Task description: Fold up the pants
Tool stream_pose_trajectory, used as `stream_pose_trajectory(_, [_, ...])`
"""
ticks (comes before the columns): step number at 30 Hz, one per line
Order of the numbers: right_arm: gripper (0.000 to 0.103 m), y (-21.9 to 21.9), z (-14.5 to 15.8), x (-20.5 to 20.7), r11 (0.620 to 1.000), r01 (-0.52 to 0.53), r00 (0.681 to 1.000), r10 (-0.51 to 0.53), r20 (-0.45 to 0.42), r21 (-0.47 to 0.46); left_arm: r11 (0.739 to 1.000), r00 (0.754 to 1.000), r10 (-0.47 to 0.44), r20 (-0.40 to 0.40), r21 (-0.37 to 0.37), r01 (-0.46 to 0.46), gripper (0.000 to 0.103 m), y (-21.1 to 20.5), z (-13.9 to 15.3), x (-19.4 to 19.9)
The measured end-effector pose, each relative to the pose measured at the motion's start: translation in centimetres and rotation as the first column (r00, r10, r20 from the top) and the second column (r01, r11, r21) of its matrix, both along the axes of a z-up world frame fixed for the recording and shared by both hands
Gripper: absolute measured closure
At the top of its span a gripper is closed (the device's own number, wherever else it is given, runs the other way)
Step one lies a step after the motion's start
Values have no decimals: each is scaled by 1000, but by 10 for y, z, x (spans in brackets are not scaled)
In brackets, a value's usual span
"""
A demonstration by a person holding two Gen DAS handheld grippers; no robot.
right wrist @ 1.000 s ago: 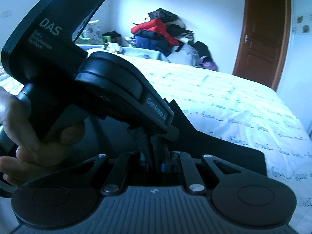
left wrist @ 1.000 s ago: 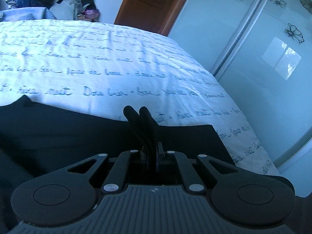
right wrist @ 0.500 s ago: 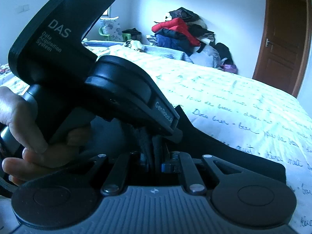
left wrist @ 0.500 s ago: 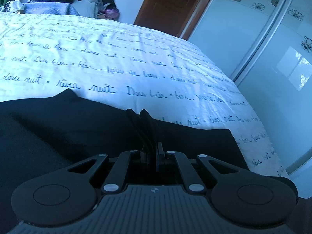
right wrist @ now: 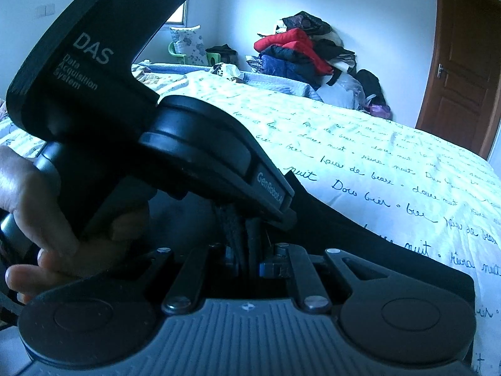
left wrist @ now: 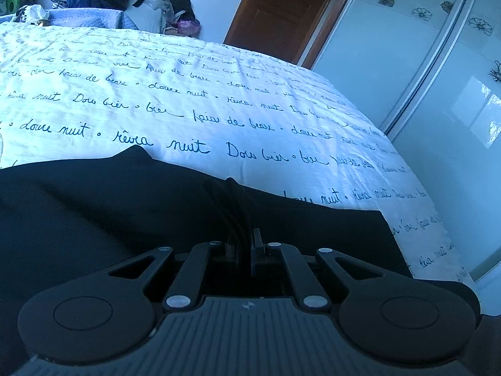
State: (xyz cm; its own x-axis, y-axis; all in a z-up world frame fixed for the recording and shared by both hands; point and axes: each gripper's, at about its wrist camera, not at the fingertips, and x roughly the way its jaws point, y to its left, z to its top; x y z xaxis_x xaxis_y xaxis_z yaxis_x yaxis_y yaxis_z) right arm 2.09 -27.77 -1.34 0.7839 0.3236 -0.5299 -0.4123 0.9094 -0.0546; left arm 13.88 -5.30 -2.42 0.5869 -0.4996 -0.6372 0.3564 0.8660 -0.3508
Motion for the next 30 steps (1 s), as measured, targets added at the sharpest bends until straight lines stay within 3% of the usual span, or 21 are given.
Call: stream_pose_trajectory(30, [92,8,-1,8,1000,-26,999,26,-23,-3,999,999,36,-19,21,-36,92,11,-7,5])
